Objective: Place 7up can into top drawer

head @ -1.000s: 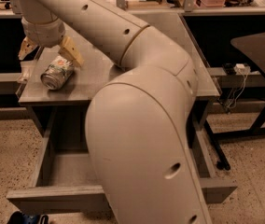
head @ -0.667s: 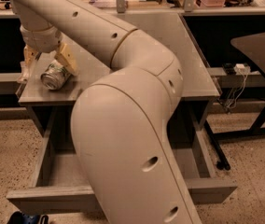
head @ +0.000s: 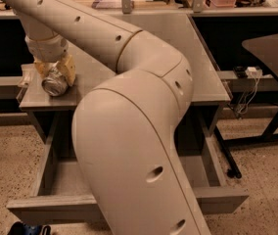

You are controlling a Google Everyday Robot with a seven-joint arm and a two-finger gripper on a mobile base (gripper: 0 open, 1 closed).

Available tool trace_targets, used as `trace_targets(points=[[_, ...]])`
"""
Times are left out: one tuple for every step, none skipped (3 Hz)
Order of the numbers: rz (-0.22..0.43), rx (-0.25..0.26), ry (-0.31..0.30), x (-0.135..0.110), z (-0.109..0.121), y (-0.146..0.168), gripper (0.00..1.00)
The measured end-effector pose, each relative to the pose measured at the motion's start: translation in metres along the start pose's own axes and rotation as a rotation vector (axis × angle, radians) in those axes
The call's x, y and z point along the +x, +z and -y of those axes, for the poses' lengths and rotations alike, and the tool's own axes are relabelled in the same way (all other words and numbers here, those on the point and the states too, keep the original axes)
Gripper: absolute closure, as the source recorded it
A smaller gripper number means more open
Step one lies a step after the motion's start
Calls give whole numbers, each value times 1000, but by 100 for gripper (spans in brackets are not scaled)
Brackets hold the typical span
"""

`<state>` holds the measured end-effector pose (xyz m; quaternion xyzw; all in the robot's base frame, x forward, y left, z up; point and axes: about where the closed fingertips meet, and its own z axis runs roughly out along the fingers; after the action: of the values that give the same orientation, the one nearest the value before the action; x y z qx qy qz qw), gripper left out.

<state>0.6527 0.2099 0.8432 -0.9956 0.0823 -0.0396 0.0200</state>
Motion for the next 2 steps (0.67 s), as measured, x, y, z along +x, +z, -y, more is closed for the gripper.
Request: trace_targets(points=[[19,-6,-12,-18,-11,-10,89],[47,-6,37,-41,-38,-25,100]])
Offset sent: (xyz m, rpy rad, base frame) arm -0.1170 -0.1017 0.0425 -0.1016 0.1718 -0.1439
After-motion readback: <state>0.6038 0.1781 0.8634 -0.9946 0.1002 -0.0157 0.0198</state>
